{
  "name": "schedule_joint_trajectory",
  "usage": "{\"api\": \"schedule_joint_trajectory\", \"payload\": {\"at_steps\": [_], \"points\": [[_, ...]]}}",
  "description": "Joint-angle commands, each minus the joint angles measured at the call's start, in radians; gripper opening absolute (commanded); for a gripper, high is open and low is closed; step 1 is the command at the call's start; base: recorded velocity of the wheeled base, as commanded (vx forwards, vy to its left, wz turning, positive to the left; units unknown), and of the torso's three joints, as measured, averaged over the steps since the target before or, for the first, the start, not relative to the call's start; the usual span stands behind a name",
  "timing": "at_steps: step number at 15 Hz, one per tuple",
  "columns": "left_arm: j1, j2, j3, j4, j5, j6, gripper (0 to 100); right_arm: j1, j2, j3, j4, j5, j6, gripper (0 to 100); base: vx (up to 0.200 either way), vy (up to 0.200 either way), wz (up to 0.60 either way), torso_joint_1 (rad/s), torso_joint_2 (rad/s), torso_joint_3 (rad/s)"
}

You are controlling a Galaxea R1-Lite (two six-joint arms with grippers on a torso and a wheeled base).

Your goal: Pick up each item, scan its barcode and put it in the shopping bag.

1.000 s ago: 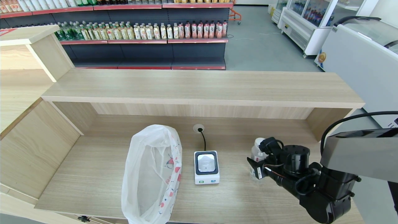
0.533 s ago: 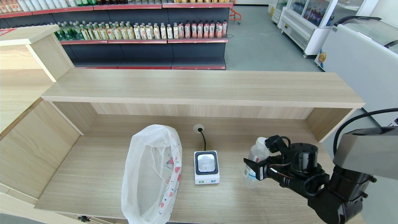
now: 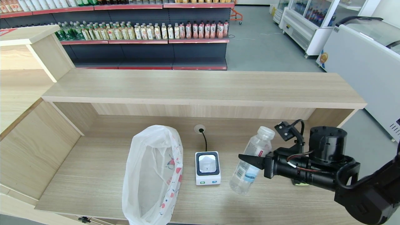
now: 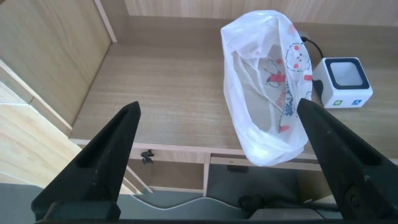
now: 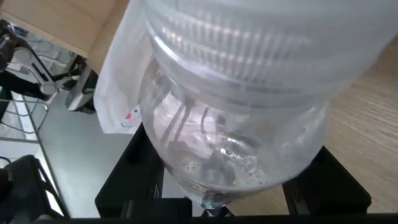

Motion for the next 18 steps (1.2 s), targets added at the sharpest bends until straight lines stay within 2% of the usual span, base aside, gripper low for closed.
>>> {"api": "schedule_joint_trajectory", "payload": {"at_steps": [1, 3, 8, 9, 11, 15, 18], "points": [[0.0, 0.0, 0.0, 0.0, 0.0, 0.001, 100, 0.036, -0.05, -0.002, 0.005, 0.009, 0.018, 0, 0.0, 0.0, 0.0, 0.0, 0.0, 0.0], [0.0, 0.0, 0.0, 0.0, -0.002, 0.001, 100, 0.102, -0.042, 0.002, 0.014, 0.009, 0.052, 0, 0.0, 0.0, 0.0, 0.0, 0.0, 0.0], [0.0, 0.0, 0.0, 0.0, 0.0, 0.001, 100, 0.123, -0.067, 0.016, 0.019, 0.001, 0.15, 0, 0.0, 0.0, 0.0, 0.0, 0.0, 0.0], [0.0, 0.0, 0.0, 0.0, 0.0, -0.001, 100, 0.123, -0.063, 0.067, 0.04, -0.008, 0.103, 0, 0.0, 0.0, 0.0, 0.0, 0.0, 0.0], [0.0, 0.0, 0.0, 0.0, 0.0, 0.001, 100, 0.114, -0.082, 0.067, 0.091, -0.026, 0.033, 0, 0.0, 0.0, 0.0, 0.0, 0.0, 0.0], [0.0, 0.0, 0.0, 0.0, 0.0, -0.001, 100, 0.131, -0.134, -0.038, 0.097, 0.018, 0.202, 0, 0.0, 0.0, 0.0, 0.0, 0.0, 0.0], [0.0, 0.0, 0.0, 0.0, 0.0, 0.001, 100, 0.168, -0.129, -0.039, 0.091, 0.018, 0.213, 0, 0.0, 0.0, 0.0, 0.0, 0.0, 0.0]]}}
